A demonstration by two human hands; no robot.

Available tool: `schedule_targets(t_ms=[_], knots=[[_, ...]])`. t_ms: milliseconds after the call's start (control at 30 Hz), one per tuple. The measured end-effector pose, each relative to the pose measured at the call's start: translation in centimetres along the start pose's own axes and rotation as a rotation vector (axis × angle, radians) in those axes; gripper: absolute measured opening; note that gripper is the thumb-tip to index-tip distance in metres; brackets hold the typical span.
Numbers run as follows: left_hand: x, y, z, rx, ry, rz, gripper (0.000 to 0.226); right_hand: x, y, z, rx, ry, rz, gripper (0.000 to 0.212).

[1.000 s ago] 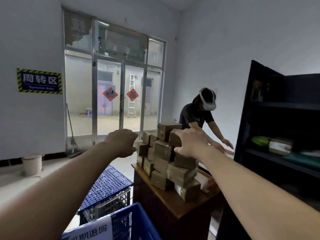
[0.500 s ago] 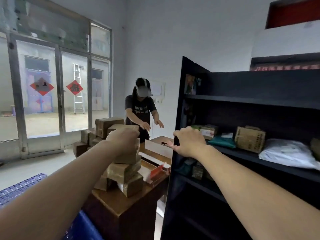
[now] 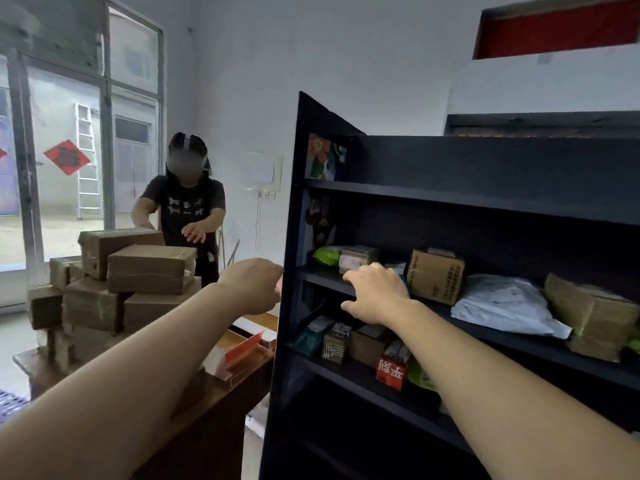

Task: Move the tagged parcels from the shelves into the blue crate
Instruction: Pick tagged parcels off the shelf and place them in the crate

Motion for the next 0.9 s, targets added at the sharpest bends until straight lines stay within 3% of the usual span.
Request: schedule_targets(t_ms=[900], knots=[[-16.6, -32.4, 7.1, -0.226, 0.132, -0.148, 0.026, -15.6, -24.3, 16.0, -0.160, -0.033, -0.100, 0.054]])
Point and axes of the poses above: each hand's wrist, its own y-axis away from the middle knuckle, its own x-axis out of the back of the hand, z = x × y, the point moved 4 cm from there along -y, towards the middle knuckle, and after that the axes turned 15 degrees about x, right-handed, at the moved point
